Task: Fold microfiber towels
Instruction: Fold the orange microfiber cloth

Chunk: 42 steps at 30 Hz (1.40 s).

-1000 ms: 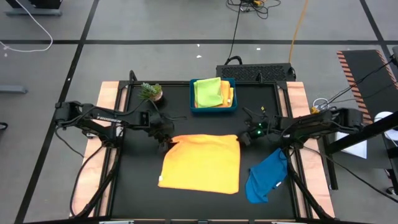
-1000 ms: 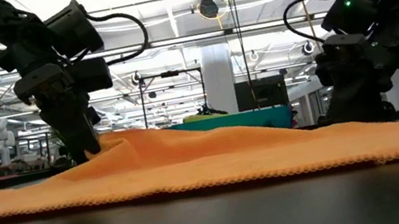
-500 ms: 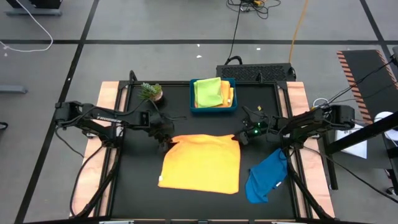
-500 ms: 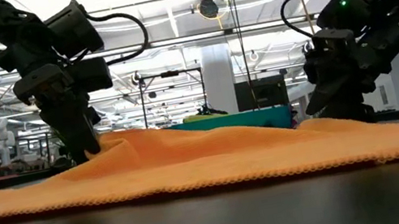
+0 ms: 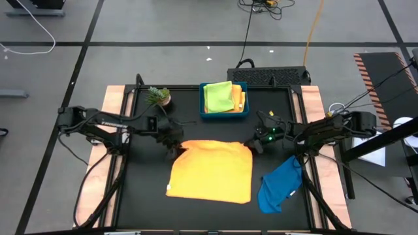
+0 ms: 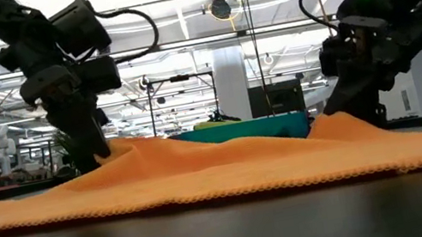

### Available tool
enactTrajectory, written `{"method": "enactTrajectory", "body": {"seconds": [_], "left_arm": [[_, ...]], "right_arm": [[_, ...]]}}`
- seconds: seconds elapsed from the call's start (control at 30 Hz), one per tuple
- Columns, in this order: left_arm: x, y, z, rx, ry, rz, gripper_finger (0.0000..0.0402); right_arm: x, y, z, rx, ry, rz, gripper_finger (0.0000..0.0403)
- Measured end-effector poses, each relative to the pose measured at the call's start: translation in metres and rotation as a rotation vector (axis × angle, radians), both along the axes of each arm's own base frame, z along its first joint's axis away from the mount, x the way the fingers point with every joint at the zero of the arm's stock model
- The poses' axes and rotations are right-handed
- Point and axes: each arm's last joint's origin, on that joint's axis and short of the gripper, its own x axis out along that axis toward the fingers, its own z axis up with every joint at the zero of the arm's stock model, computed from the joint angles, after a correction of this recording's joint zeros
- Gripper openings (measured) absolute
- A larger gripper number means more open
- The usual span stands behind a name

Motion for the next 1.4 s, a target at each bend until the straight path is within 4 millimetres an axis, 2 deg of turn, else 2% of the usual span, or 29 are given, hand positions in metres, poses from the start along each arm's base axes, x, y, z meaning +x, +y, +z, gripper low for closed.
{"method": "enactTrajectory", "body": {"seconds": [0.17, 0.4, 0.57, 0.77, 0.87, 1.1, 1.27, 1.4], "left_arm": [[0.005, 0.002, 0.018, 0.081, 0.052, -0.04, 0.0006], [0.006, 0.008, 0.048, 0.264, 0.181, -0.052, 0.0004], [0.007, 0.011, 0.061, 0.35, 0.22, -0.03, 0.0009], [0.006, 0.012, 0.063, 0.387, 0.243, -0.013, 0.0007], [0.003, 0.011, 0.062, 0.4, 0.272, -0.013, 0.0009], [-0.001, 0.001, 0.06, 0.375, 0.324, -0.029, 0.0005], [-0.011, -0.003, 0.058, 0.352, 0.432, -0.028, 0.0006], [-0.013, -0.002, 0.058, 0.352, 0.447, -0.026, 0.0003]], "right_arm": [[0.001, -0.001, 0.009, -0.101, -0.072, 0.02, 0.0003], [-0.004, -0.003, 0.035, -0.302, -0.218, -0.043, 0.0001], [-0.01, -0.003, 0.049, -0.404, -0.289, -0.077, 0.0001], [-0.016, -0.002, 0.048, -0.47, -0.219, -0.112, 0.0], [-0.016, 0.002, 0.045, -0.476, -0.191, -0.076, 0.0], [-0.012, 0.02, 0.045, -0.469, -0.223, 0.026, 0.0], [-0.011, 0.027, 0.046, -0.514, -0.219, 0.009, 0.0], [-0.01, 0.027, 0.049, -0.546, -0.245, -0.017, 0.0]]}}
